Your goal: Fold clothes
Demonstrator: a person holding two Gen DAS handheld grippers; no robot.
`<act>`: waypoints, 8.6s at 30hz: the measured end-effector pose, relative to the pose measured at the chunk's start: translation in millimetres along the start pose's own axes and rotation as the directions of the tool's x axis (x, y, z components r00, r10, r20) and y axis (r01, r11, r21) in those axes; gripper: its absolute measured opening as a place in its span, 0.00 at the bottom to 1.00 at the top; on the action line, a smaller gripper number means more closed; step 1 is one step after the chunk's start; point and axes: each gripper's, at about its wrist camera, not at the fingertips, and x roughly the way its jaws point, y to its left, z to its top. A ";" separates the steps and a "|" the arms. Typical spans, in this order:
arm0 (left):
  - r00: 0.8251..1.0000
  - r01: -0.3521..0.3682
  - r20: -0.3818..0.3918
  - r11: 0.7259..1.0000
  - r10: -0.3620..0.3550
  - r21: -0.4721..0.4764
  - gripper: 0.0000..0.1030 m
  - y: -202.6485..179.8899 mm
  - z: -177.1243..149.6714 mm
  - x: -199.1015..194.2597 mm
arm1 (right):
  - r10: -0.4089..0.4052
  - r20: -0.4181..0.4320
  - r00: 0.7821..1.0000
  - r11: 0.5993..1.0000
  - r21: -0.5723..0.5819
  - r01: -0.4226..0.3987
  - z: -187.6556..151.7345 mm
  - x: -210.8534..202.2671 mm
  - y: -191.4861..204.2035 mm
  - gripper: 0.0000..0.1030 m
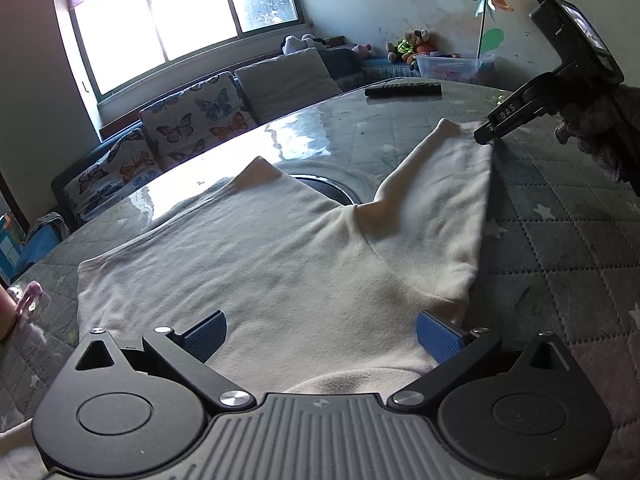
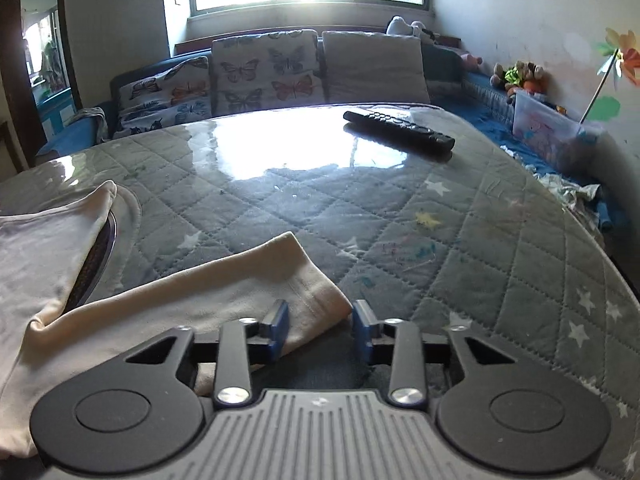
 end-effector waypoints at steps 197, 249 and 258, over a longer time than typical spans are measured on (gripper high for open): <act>0.890 -0.450 -0.175 0.748 0.421 -0.488 0.49 222.4 -115.2 -116.0 | 0.582 -0.275 0.765 0.571 -0.532 -0.625 -44.5 -71.3 345.6 0.16; 0.929 -0.296 -0.014 0.718 0.371 -0.630 0.08 215.4 -54.5 -131.3 | 0.559 -0.199 0.805 0.695 -0.417 -0.586 -33.1 -90.4 263.1 0.18; 0.982 -0.040 0.142 0.874 0.124 -0.485 0.08 129.7 13.1 -104.9 | 0.528 -0.135 0.839 0.771 -0.338 -0.540 -26.2 -89.4 218.2 0.18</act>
